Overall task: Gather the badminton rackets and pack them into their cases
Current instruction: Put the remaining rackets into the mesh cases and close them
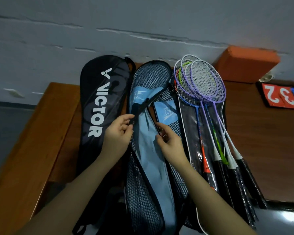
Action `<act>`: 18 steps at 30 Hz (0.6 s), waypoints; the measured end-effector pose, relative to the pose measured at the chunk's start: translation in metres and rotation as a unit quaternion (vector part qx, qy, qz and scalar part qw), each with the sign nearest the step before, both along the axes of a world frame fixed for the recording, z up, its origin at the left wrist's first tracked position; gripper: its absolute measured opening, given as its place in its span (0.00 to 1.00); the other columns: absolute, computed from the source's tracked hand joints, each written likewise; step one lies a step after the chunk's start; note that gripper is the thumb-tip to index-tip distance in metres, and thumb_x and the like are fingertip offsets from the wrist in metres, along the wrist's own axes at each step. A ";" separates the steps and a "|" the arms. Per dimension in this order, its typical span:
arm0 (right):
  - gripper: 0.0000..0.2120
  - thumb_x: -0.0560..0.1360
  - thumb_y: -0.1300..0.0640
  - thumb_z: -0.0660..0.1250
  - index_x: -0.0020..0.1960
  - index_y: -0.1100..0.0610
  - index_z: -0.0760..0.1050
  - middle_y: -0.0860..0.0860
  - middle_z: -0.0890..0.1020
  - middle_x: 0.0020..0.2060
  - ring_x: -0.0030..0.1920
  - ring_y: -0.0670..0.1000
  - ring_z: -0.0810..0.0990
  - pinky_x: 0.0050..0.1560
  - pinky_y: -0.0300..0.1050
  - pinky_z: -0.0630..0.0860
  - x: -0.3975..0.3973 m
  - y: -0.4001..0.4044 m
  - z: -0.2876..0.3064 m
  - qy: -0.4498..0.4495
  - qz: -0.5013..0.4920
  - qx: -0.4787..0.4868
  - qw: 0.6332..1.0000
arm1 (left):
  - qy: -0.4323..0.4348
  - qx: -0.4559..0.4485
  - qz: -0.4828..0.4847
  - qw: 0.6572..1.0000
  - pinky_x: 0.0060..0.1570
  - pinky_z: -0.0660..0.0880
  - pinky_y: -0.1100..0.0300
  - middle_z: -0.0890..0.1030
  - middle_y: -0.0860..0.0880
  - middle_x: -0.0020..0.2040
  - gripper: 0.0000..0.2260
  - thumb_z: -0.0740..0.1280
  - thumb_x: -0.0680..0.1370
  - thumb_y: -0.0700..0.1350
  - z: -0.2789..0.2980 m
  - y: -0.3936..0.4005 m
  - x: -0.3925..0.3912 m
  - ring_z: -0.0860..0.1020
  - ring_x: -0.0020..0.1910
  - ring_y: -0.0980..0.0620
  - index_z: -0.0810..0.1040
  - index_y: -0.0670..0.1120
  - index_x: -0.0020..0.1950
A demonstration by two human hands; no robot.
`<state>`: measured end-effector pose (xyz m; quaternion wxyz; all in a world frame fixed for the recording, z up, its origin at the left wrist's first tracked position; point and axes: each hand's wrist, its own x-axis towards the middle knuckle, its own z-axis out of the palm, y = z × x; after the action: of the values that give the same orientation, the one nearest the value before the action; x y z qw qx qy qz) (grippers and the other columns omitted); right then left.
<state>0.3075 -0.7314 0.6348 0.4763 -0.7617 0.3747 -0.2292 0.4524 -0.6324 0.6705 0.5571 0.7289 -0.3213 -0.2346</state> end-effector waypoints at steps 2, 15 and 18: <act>0.19 0.76 0.64 0.62 0.66 0.55 0.72 0.40 0.75 0.42 0.41 0.37 0.73 0.46 0.29 0.69 0.002 0.000 0.009 -0.001 0.004 -0.049 0.999 | -0.039 -0.025 0.007 0.999 0.35 0.70 0.70 0.76 0.50 0.40 0.12 0.64 0.76 0.35 0.002 0.004 0.000 0.73 0.32 0.60 0.77 0.45 0.58; 0.17 0.73 0.63 0.59 0.60 0.59 0.77 0.47 0.76 0.40 0.41 0.40 0.74 0.43 0.30 0.69 0.004 0.025 0.043 -0.030 -0.055 -0.174 0.983 | -0.190 0.058 -0.074 0.977 0.50 0.66 0.70 0.68 0.52 0.51 0.22 0.66 0.76 0.41 0.003 0.004 -0.002 0.69 0.44 0.56 0.69 0.44 0.69; 0.15 0.74 0.64 0.60 0.58 0.59 0.78 0.50 0.77 0.41 0.41 0.45 0.76 0.44 0.36 0.72 -0.001 0.034 0.034 0.003 -0.091 -0.175 0.980 | -0.175 0.041 -0.090 0.980 0.52 0.69 0.67 0.69 0.53 0.50 0.19 0.64 0.77 0.40 -0.002 0.013 -0.001 0.69 0.45 0.58 0.70 0.46 0.68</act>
<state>0.3064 -0.6975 0.6685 0.3115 -0.7965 0.3981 -0.3320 0.4518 -0.6195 0.6689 0.4387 0.7489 -0.4682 -0.1658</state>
